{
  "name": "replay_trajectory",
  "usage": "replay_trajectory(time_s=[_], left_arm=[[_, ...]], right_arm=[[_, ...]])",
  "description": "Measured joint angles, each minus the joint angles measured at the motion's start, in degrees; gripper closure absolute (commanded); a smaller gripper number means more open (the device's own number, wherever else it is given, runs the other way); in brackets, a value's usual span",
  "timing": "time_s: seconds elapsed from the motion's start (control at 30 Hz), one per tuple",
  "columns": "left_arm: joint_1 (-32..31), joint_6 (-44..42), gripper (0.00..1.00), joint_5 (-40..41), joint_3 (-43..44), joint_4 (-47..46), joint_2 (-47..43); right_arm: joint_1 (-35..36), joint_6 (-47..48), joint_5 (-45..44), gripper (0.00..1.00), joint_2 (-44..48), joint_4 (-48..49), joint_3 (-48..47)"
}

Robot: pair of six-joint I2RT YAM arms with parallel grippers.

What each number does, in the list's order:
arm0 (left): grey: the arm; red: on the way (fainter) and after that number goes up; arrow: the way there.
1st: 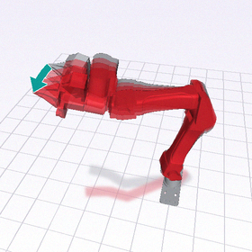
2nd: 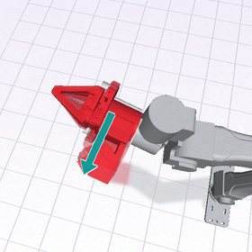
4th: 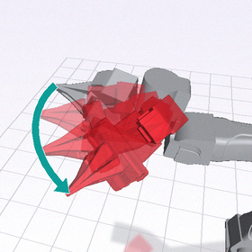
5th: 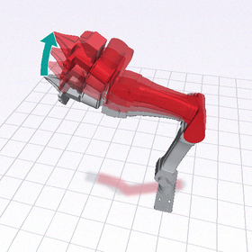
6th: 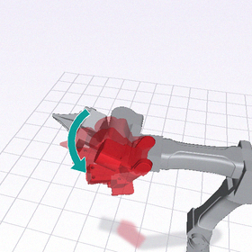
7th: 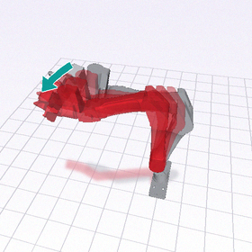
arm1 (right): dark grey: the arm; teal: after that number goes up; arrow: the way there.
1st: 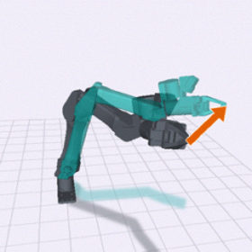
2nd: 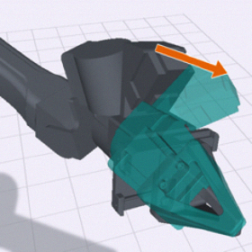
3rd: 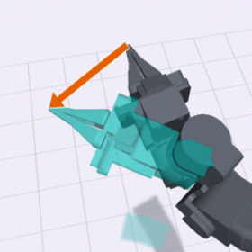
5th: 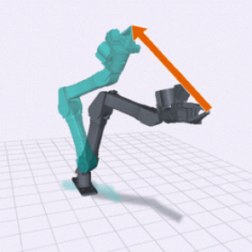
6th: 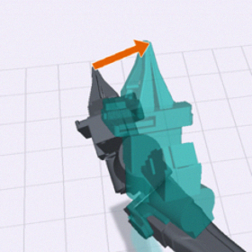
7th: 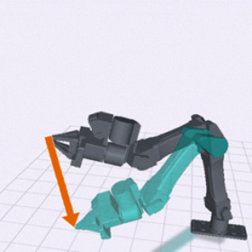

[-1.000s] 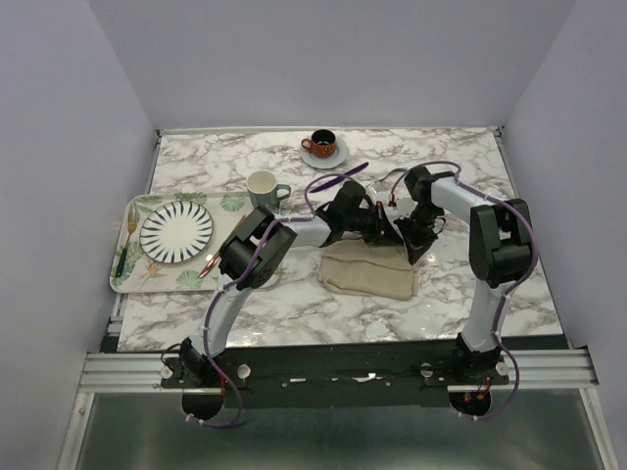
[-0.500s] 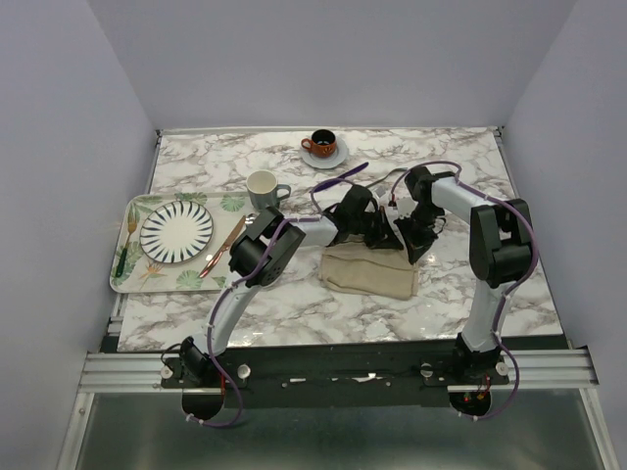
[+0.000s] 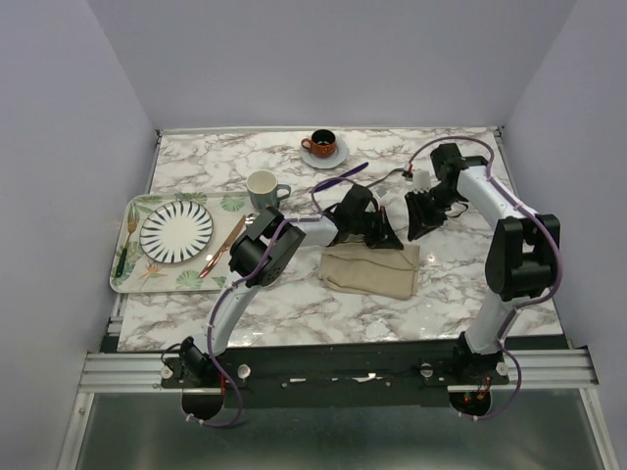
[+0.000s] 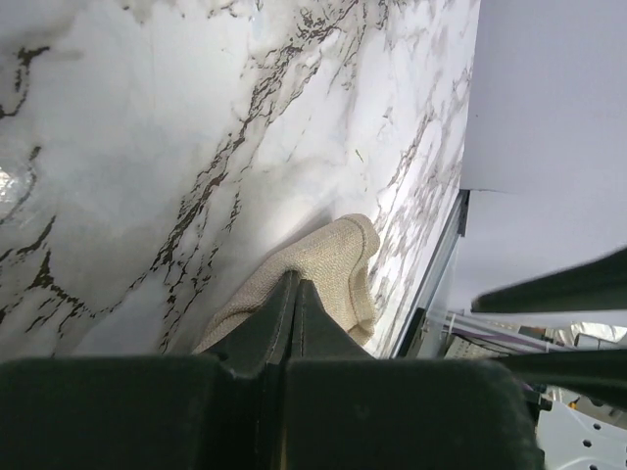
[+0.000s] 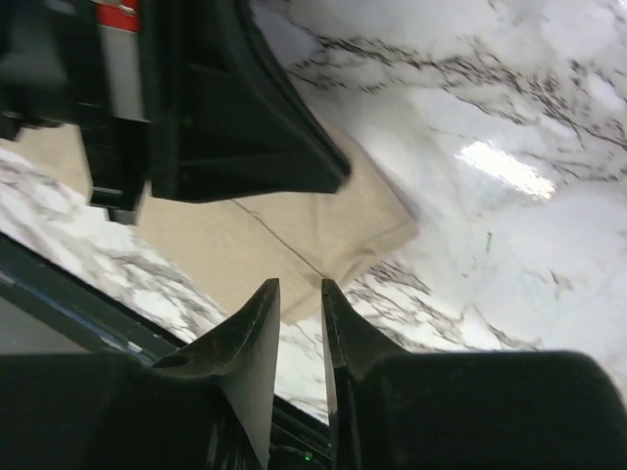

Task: Fold the napkin into a case and place the utensils inside
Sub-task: Smooth out the 2/3-rectangle-folded napkin at the center of the board.

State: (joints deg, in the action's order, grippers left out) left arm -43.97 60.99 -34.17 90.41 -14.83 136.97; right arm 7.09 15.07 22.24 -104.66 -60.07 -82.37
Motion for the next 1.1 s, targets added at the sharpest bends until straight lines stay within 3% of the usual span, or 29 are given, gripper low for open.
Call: replay_trajectory(time_s=[0.2, 0.47, 0.6, 0.73, 0.93, 1.1], left_arm=[[0.00, -0.17, 1.00, -0.04, 0.00, -0.07, 0.00], [0.09, -0.31, 1.00, -0.81, -0.31, -0.90, 0.00], [0.48, -0.31, 0.82, -1.90, -1.25, -3.37, 0.11], [1.27, 1.42, 0.76, -4.52, -5.55, -10.51, -0.11], [3.58, 2.27, 0.77, -9.01, -16.09, -16.20, -7.89], [6.91, 1.57, 0.88, -10.78, -21.81, -19.43, -15.28]], right_arm=[[-0.26, -2.21, 8.98, 0.82, -2.32, 0.55, 0.79], [-5.81, -8.09, 15.13, 0.83, -12.02, 1.38, 10.43], [-6.93, -9.99, 15.91, 0.83, -12.57, 1.27, 10.40], [-6.88, -11.08, 15.89, 0.83, -13.29, 0.52, 9.62], [-6.88, -12.07, 15.89, 0.83, -13.94, -0.17, 8.98], [-6.88, -12.04, 15.87, 0.83, -15.06, -1.64, 7.37]])
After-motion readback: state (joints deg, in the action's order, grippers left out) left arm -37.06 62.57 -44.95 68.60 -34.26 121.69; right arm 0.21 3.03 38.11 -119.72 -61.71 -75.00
